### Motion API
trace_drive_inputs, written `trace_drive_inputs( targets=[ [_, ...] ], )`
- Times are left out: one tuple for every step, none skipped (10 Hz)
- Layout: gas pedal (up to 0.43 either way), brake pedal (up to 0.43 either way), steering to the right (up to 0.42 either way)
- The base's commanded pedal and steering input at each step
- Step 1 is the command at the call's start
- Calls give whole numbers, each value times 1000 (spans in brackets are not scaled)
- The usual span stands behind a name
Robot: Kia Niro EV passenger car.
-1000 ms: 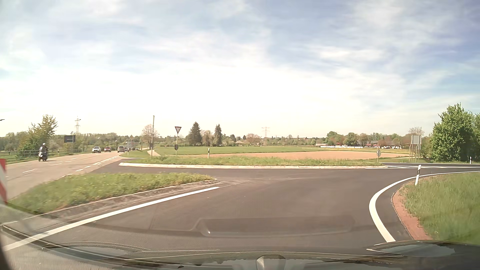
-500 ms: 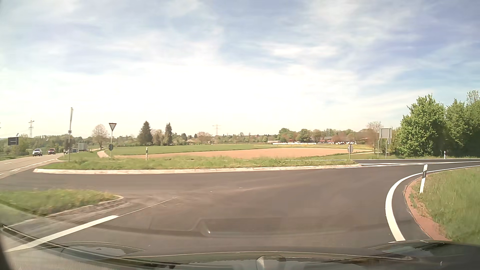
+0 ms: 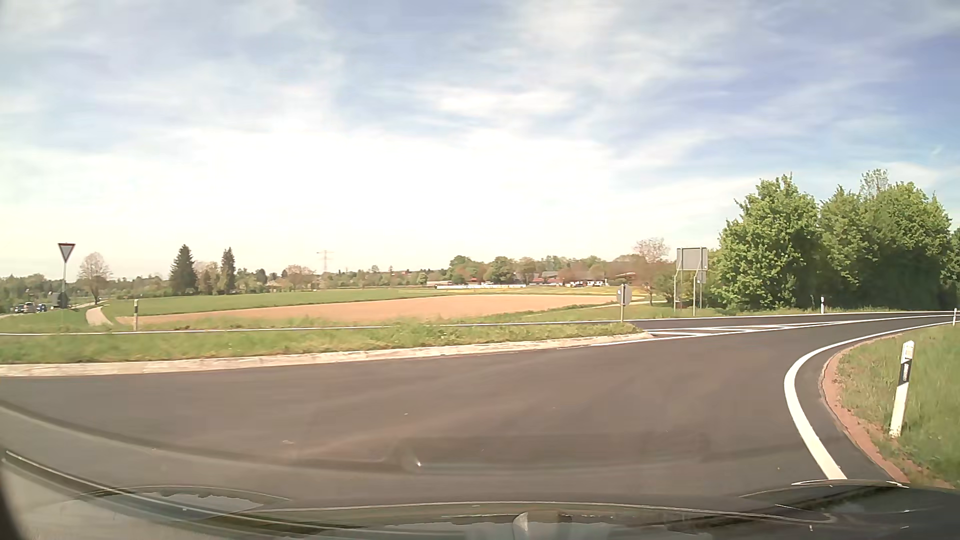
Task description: Follow the waypoints while adhering to traffic rules and regulations
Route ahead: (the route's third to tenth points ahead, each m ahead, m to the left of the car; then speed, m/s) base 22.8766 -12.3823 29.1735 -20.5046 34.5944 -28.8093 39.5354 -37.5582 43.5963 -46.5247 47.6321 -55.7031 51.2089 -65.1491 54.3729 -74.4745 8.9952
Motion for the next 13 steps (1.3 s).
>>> trace_drive_inputs(
  targets=[
    [0, 0, 206],
    [8, 0, 208],
    [8, 0, 211],
    [20, 0, 211],
    [47, 0, 211],
    [47, 0, 209],
    [47, 0, 207],
    [59, 0, 205],
    [59, 0, 203],
    [59, 0, 200],
    [59, 0, 196],
    [59, 0, 192],
    [59, 0, 188]
  ],
)
